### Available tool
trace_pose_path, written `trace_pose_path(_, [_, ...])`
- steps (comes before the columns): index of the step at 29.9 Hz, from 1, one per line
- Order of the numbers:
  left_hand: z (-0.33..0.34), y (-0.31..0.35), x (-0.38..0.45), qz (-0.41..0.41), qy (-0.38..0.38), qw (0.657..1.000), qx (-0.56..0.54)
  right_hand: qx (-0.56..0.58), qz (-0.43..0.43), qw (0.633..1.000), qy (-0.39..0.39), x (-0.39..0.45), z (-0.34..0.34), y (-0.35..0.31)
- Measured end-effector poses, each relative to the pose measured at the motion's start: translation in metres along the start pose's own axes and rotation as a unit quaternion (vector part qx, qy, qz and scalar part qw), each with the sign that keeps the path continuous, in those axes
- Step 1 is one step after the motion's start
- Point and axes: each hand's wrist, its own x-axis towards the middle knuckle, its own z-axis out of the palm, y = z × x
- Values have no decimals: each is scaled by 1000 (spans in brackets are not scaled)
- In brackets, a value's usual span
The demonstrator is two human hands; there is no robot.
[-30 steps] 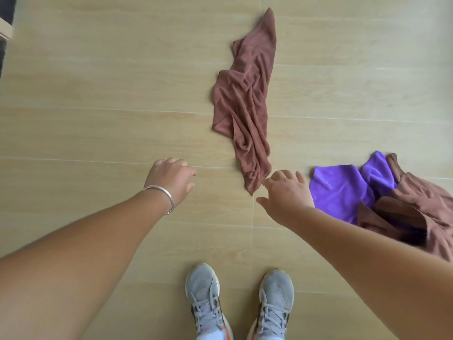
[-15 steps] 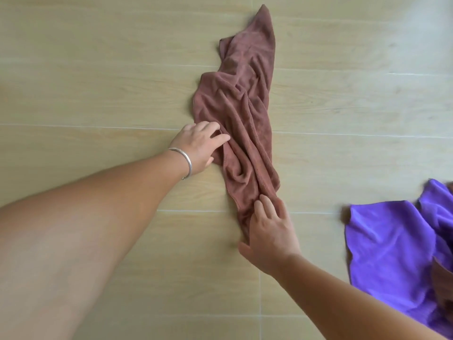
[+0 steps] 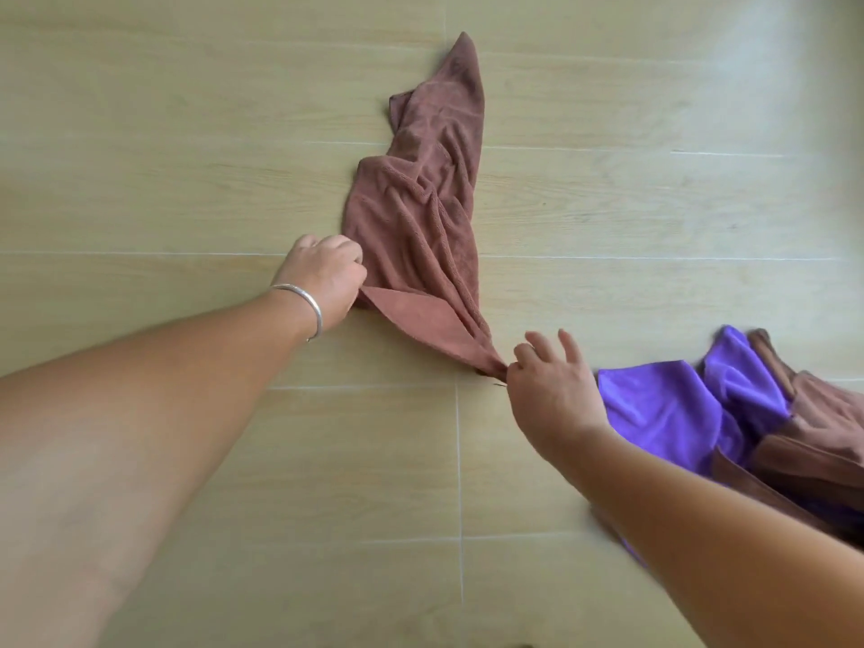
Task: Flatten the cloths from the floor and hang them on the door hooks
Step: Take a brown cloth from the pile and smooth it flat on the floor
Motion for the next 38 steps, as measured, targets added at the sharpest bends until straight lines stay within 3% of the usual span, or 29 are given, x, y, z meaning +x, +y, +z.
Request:
trace_pose_path(4, [-84, -37, -47, -24, -40, 999, 26, -2, 36, 999, 16, -29, -94, 44])
trace_pose_path(15, [-397, -125, -134, -98, 86, 985, -117, 7, 105, 987, 118, -112, -418, 134])
trace_pose_path(23, [-573, -151, -202, -98, 103, 983, -115, 20, 104, 985, 133, -203, -567, 163])
trace_pose_path(30, [-616, -150, -236, -90, 63, 992, -65, 7, 98, 988, 117, -237, -604, 172])
trace_pose_path(38, [-525, -174, -183, -111, 48, 993, 4, -18, 61, 987, 149, -151, -552, 173])
